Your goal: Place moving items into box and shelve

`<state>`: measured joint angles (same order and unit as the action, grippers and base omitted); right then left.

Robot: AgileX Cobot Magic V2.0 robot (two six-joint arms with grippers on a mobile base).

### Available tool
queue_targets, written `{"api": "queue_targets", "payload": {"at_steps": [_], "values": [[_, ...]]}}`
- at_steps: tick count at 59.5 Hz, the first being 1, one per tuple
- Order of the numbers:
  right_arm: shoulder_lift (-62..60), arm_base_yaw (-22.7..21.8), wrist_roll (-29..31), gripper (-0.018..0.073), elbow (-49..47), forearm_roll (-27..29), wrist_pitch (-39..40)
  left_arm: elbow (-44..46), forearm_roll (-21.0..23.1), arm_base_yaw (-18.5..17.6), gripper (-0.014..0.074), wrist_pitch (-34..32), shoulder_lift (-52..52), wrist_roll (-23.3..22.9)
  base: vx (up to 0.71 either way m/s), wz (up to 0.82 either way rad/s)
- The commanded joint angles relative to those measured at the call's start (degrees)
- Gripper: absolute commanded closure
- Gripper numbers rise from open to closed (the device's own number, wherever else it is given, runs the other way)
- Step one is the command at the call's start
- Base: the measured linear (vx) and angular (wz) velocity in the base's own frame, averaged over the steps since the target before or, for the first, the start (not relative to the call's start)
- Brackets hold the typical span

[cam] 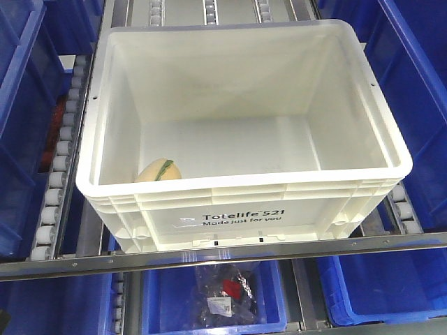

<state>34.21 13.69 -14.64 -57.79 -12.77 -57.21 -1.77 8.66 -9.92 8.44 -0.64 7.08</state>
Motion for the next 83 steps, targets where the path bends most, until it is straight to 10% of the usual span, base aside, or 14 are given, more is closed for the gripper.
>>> {"api": "queue_targets", "payload": {"at_steps": [1, 17, 49, 83], "values": [[-0.18, -1.34, 0.52, 0.0129, -1.69, -1.74, 4.78, -0.86, 0.67, 0.16, 0.0604, -4.37, -0.83, -0.5, 0.0, 0.0], [-8.44, -14.05, 7.97, 0.0578, 9.84, 3.24, 21.89, -0.86, 0.67, 0.16, 0.0604, -4.37, -0.83, -0.5, 0.0, 0.0], [-29.25, -16.05, 16.83, 0.0568, 50.88, 12.77, 56.25, -0.86, 0.67, 0.16, 0.0604, -4.37, -0.83, -0.5, 0.0, 0.0], [-35.75, -16.32, 16.79, 0.0568, 59.72, 11.98, 56.22, -0.86, 0.67, 0.16, 0.0603, -4.37, -0.83, -0.5, 0.0, 0.0]]}}
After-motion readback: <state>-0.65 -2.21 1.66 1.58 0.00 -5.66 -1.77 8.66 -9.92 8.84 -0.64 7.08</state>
